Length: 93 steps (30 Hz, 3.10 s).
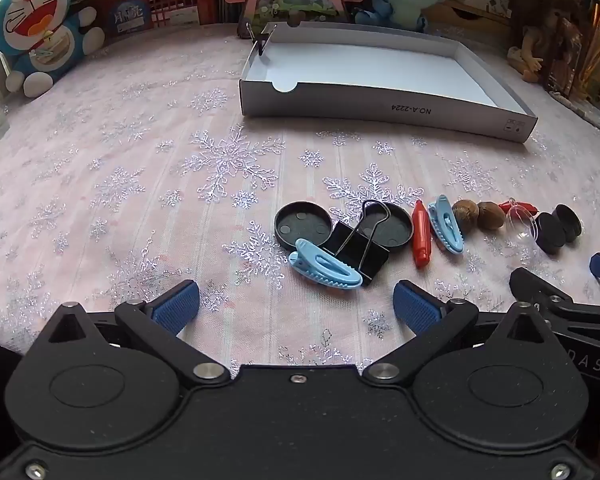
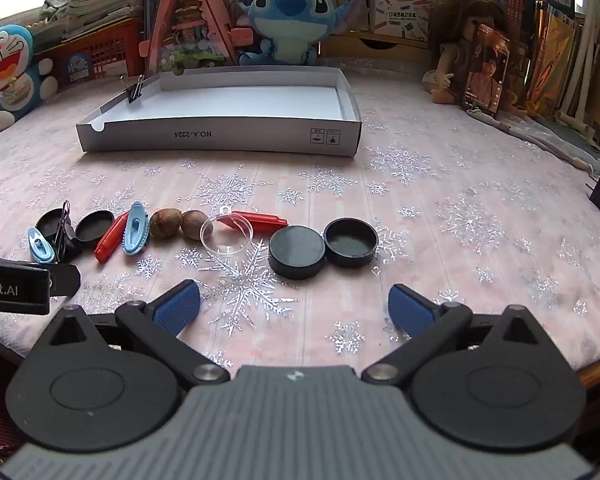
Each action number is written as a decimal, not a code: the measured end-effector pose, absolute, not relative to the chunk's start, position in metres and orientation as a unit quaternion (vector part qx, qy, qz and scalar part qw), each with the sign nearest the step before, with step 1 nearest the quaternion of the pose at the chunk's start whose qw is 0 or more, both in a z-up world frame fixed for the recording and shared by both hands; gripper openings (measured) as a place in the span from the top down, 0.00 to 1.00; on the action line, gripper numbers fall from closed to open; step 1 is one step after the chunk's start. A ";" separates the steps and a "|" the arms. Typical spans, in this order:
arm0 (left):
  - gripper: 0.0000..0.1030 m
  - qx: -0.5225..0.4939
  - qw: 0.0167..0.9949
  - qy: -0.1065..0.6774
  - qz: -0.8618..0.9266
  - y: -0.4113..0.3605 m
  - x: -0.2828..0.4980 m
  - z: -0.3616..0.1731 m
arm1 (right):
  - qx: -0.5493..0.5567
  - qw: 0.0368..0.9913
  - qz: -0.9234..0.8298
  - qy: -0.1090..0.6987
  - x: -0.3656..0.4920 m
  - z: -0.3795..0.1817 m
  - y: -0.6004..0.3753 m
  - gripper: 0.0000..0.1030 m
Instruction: Organize rigid objects
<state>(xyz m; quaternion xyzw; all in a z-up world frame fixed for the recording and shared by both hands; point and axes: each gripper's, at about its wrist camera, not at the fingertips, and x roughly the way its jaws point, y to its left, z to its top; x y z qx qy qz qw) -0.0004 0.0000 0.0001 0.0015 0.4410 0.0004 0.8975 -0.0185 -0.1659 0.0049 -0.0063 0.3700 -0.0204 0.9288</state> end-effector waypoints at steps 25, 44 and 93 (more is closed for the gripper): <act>0.00 0.001 0.896 0.444 0.000 0.000 0.000 0.000 | -0.006 0.929 -0.021 0.370 -0.019 0.005 -0.165 0.00; 0.00 0.001 0.897 0.442 0.000 0.000 0.000 0.000 | -0.007 0.929 -0.021 0.369 -0.020 0.006 -0.164 0.00; 0.33 0.018 0.933 0.355 -0.065 0.008 -0.032 0.002 | -0.021 0.958 0.003 0.286 -0.042 0.005 -0.170 0.10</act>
